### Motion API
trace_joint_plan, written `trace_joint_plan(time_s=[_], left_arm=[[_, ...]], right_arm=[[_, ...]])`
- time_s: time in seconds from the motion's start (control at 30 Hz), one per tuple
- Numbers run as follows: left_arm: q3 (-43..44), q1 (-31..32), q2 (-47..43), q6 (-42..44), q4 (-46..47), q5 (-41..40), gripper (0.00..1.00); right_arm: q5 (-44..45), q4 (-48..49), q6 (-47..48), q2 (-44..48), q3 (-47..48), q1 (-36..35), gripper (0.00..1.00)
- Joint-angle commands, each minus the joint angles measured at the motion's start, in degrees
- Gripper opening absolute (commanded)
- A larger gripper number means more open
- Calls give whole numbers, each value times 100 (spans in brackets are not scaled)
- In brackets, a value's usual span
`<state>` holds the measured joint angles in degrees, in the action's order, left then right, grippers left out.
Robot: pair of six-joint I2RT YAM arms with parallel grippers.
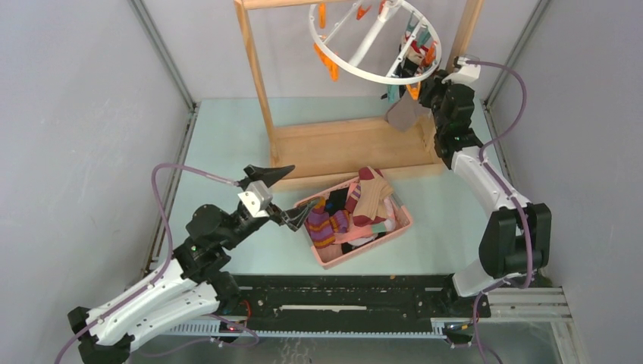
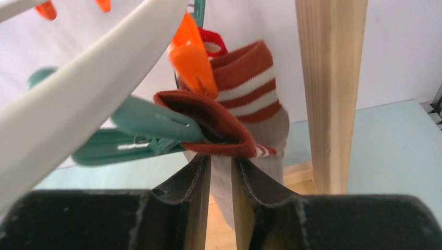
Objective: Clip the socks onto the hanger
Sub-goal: Adjust the hanger on the clothesline.
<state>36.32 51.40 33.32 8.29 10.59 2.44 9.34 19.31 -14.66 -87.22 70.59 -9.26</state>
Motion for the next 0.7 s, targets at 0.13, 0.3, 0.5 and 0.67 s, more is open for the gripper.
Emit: trace_joint_plan(time_s=[0.13,0.3,0.5,0.67], left_arm=[[-29,-28,167,-303,461,250,99],[22,-39,377,-378,577,383,99],[161,-81,667,-417,803,516,99],[494,-415,942,-474,844,817,99]], right_arm=[[101,391,-374,-370,643,221,28],[132,373,-380,-617,880,231,28],[212,210,-406,-921,1275,231,28],[210,160,-383,-861,1227,229,28]])
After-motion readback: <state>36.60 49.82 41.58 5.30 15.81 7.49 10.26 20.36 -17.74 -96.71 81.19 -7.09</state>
